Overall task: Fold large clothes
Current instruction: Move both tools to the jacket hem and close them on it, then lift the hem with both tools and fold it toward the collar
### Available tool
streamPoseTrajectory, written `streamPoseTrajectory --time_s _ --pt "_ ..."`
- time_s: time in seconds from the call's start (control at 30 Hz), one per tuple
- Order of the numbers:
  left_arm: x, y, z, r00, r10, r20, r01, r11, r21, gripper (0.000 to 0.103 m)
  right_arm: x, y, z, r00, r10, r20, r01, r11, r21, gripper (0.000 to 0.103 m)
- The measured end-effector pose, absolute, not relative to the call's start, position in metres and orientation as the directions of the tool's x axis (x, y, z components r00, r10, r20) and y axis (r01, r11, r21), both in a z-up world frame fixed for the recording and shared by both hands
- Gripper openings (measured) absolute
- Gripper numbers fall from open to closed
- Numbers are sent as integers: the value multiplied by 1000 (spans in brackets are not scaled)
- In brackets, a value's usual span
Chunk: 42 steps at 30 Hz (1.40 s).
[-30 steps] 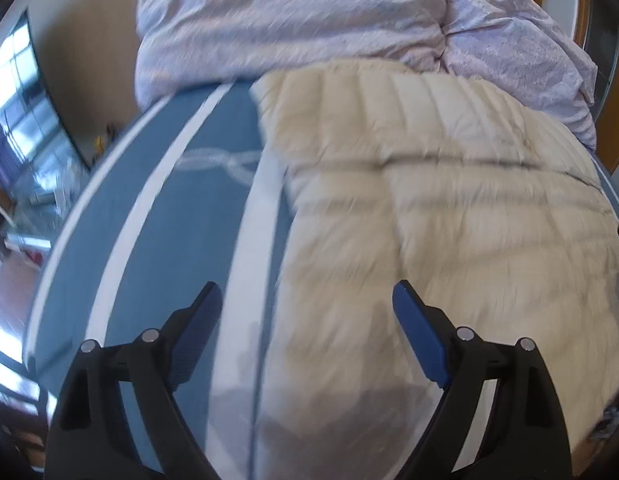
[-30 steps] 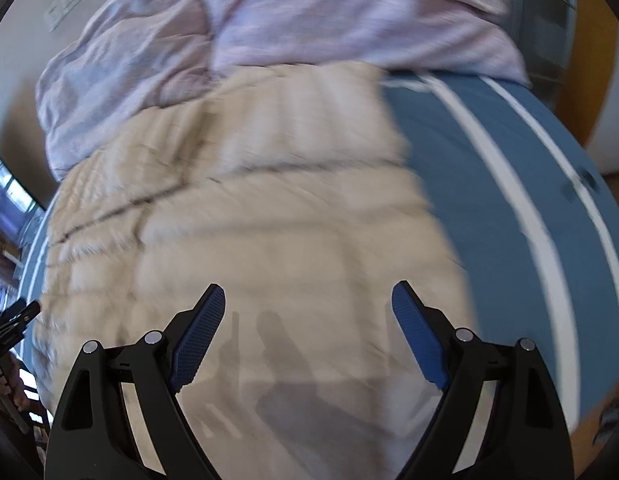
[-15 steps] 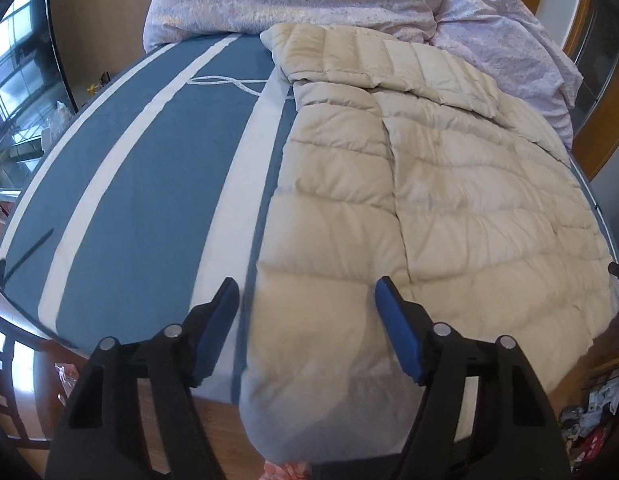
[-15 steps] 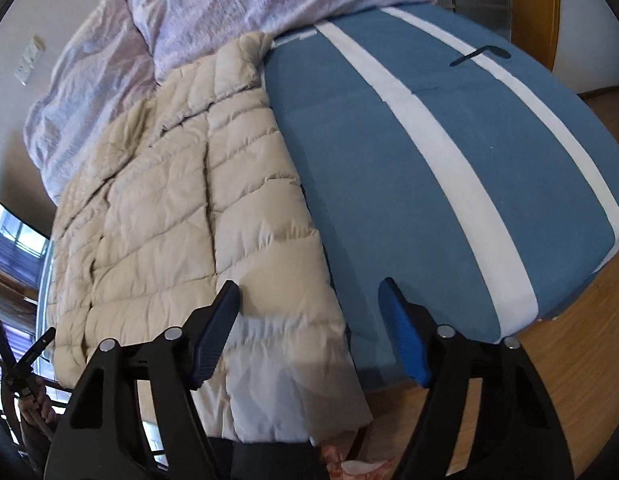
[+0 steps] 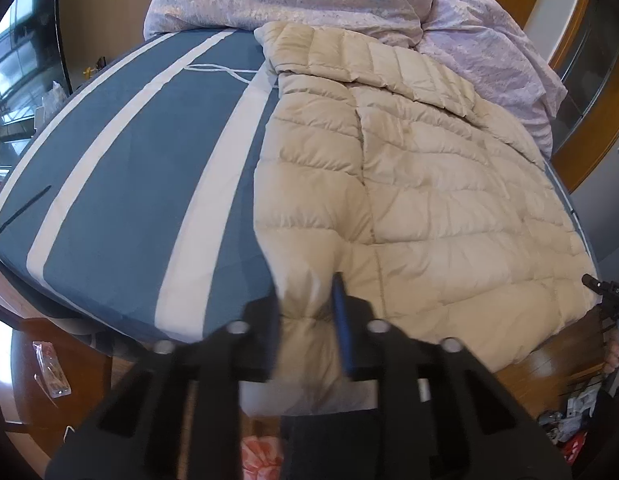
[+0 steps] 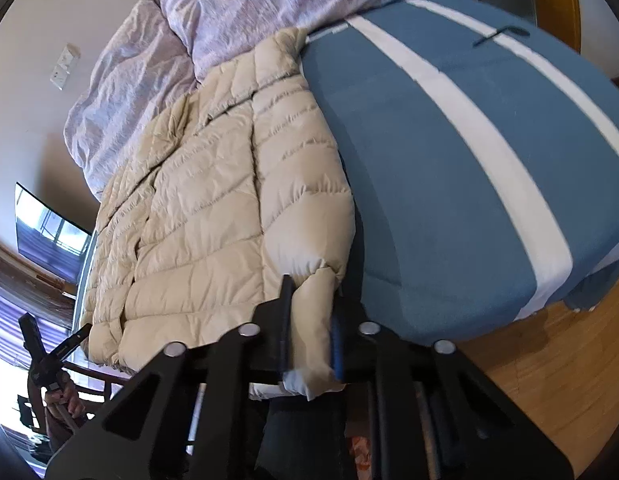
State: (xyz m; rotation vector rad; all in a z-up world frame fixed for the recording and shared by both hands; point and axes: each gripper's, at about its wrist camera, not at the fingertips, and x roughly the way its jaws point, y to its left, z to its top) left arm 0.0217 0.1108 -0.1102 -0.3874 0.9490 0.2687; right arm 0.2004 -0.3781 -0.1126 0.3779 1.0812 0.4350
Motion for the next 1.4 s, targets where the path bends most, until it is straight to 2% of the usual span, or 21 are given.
streamPoseTrajectory --time_s 0.13,0.5,0.73,0.93,1.1,1.3,1.4 --pt "27 107 -96 567 90 -819 -383 909 -165 10 204 -376 -91 461 490 -740 -173 868 466 10" --pt "73 130 -38 621 201 -758 -436 892 -120 9 259 -351 -29 577 455 -678 -202 884 422 8" --pt "142 149 4 636 295 -713 -481 874 -67 9 320 -322 4 661 400 -635 -177 905 386 8" --pt "213 168 20 624 383 -681 -527 850 -4 9 396 -289 11 715 327 -617 -120 928 353 8" --pt "270 188 10 597 420 -684 -556 831 25 9 457 -263 -2 729 277 -626 -71 940 332 8" --pt "330 218 -32 537 423 -730 -593 805 31 10 505 -234 -32 716 242 -655 -43 952 304 8" --pt "344 229 -52 516 407 -754 -607 795 14 14 519 -226 -43 710 244 -661 -40 951 308 9"
